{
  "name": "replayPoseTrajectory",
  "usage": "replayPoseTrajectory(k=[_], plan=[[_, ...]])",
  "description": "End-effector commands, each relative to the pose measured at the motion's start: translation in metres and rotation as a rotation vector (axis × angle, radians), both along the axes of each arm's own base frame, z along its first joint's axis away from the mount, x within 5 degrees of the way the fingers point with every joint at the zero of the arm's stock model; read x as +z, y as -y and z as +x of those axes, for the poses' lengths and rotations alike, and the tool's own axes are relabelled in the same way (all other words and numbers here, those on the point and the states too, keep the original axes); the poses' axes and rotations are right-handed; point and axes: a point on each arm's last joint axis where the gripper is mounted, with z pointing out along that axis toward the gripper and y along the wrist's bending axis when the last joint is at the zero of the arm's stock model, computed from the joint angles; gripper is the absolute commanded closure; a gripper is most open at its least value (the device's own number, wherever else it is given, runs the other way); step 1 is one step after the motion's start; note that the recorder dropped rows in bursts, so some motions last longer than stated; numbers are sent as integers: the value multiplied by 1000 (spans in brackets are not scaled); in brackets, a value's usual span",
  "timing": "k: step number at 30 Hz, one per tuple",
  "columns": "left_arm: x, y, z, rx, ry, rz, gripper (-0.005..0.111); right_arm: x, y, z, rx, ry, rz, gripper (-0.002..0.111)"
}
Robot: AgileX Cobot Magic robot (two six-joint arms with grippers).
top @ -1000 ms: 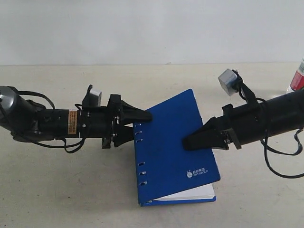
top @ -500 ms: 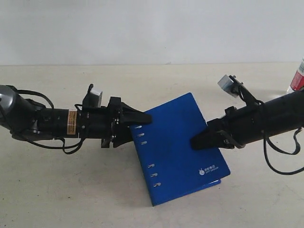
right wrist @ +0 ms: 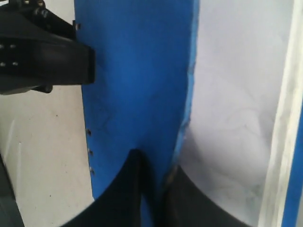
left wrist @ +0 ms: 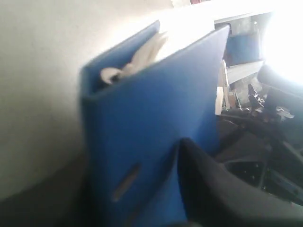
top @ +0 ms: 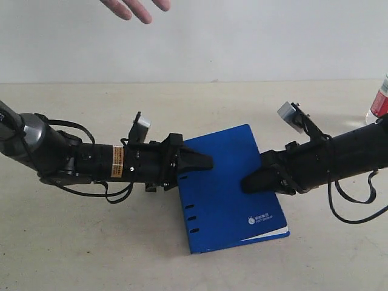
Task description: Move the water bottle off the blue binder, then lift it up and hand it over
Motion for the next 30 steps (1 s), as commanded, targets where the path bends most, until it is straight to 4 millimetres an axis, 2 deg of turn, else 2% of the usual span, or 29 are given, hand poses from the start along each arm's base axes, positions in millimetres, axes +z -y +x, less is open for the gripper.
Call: replayPoseTrajectory(k=[1, 3, 5, 9, 10, 12, 16, 20, 22, 23, 24, 27, 30], plan=[[20, 17, -8, -120, 87, -131, 101, -8, -5, 4, -33, 18, -55, 108], [20, 14, -7, -122, 132, -118, 102, -8, -5, 4, -21, 28, -57, 102], [20, 10, -5, -119, 173, -105, 102, -8, -6, 3, -12, 26, -44, 89], [24, -12, 6, -60, 216, -92, 102, 1, -7, 1, 12, 53, -34, 55], [26, -21, 10, -33, 229, -90, 102, 5, -6, 1, 18, 71, -42, 51], [32, -38, 16, 15, 247, -87, 102, 16, -5, 2, 21, 119, -72, 49], [60, -64, 16, -40, 374, -18, 102, 52, 12, 5, 3, 224, -146, 49], [95, -64, -5, -206, 490, 82, 102, 91, 38, 3, -74, 246, -203, 49], [109, -63, -20, -270, 539, 207, 102, 109, 52, -4, -111, 241, -235, 52], [116, -61, -30, -290, 561, 246, 102, 117, 56, -9, -117, 246, -251, 57], [123, -61, -40, -303, 580, 282, 102, 123, 62, -14, -118, 255, -276, 67], [144, -62, -76, -299, 626, 314, 102, 135, 73, -27, -96, 271, -385, 108], [165, -68, -114, -255, 700, 371, 102, 146, 80, -38, -103, 288, -467, 107]])
